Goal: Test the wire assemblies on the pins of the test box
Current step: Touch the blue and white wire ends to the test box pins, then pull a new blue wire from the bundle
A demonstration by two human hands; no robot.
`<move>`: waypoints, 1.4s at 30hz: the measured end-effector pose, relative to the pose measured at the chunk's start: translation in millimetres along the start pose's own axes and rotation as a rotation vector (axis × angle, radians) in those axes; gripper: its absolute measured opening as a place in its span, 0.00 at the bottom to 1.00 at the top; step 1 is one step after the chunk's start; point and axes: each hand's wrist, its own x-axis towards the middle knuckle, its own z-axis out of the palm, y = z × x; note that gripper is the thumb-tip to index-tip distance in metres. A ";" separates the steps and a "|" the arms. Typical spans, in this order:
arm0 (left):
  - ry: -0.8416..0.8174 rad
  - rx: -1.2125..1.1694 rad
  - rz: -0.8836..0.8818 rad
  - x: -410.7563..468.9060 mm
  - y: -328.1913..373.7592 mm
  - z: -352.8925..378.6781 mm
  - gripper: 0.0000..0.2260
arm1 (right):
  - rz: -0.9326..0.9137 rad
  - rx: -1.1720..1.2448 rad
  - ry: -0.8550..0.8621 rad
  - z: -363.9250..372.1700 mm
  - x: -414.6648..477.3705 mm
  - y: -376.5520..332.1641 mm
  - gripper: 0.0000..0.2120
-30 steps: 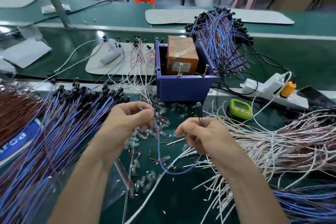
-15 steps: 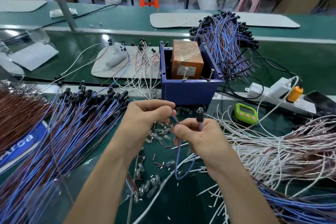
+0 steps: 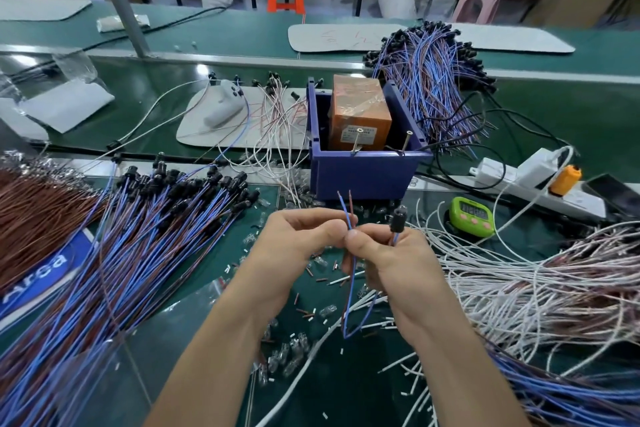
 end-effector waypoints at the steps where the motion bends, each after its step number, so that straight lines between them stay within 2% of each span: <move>1: 0.004 -0.013 -0.017 0.5 -0.4 2.4 0.04 | -0.003 -0.002 -0.002 -1.1 -0.3 -0.9 0.08; 6: 0.097 0.055 -0.098 2.0 -2.2 9.0 0.06 | 0.005 -0.032 -0.007 -3.3 -2.5 -3.8 0.07; 10: 0.369 -0.041 -0.092 8.1 2.2 24.9 0.11 | 0.042 0.004 0.205 -8.2 4.2 0.0 0.10; 13: 0.434 -0.047 -0.084 15.3 8.9 26.6 0.08 | 0.067 0.124 0.337 -17.6 12.4 -2.2 0.11; 16: 0.502 -0.057 -0.054 23.8 14.9 26.7 0.10 | 0.063 0.206 0.410 -25.2 21.4 -8.6 0.11; 24: 0.428 -0.047 -0.086 35.5 13.5 31.0 0.12 | 0.055 0.233 0.521 -29.8 52.3 -18.7 0.12; 33: 0.415 -0.092 -0.063 41.3 9.3 28.3 0.05 | 0.042 0.189 0.513 -24.2 72.4 -15.3 0.13; 42: 0.476 -0.096 -0.088 44.0 11.4 29.8 0.07 | 0.004 0.140 0.486 -26.5 74.6 -12.5 0.11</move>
